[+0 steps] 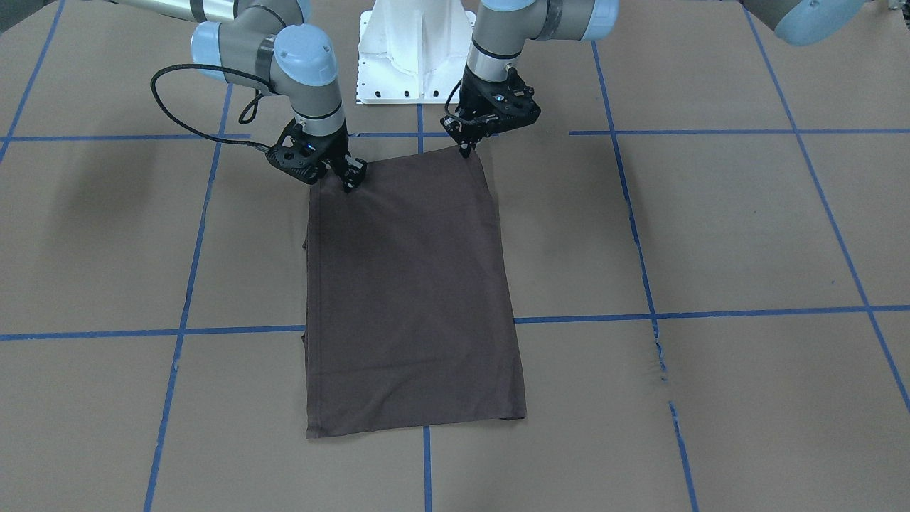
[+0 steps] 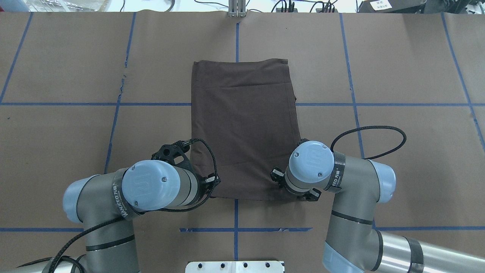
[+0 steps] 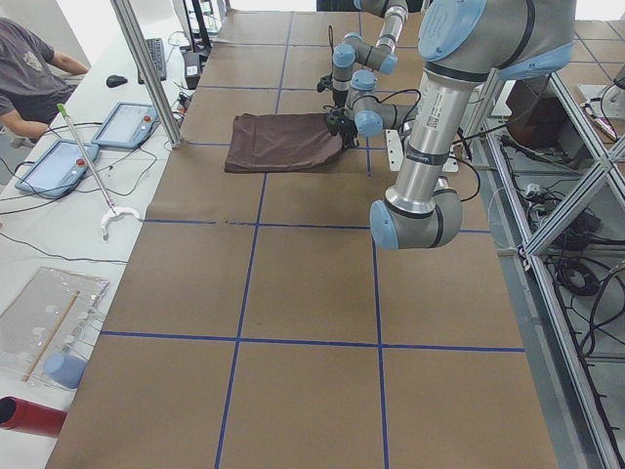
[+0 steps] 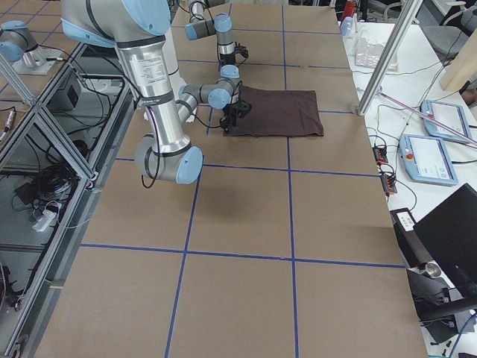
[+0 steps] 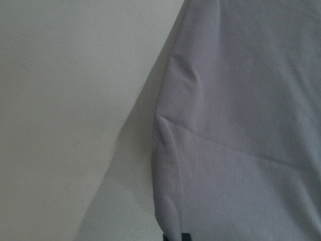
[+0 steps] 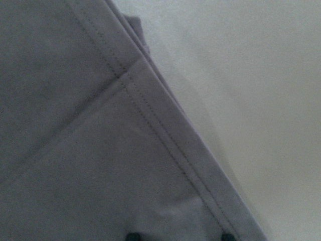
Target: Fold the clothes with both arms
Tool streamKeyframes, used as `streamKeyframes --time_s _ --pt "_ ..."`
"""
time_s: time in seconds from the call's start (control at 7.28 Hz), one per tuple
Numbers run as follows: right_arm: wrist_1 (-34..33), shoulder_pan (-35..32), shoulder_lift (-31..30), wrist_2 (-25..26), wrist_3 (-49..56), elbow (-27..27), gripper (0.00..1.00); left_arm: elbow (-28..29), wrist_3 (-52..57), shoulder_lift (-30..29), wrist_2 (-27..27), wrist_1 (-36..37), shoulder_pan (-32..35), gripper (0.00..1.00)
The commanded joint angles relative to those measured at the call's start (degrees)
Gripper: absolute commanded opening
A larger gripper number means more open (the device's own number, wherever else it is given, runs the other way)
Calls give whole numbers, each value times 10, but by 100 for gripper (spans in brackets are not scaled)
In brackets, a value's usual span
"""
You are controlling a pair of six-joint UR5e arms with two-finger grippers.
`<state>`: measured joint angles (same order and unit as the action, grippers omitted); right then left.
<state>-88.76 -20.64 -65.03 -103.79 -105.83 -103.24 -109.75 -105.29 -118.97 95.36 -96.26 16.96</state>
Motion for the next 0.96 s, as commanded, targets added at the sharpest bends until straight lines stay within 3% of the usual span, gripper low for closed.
streamKeyframes --time_s 0.0,0.82 --pt "0 2 3 0 2 0 0 1 0 0 0 0 0 0" --pt "1 -6 29 1 -2 -1 0 1 0 1 -1 -2 0 0"
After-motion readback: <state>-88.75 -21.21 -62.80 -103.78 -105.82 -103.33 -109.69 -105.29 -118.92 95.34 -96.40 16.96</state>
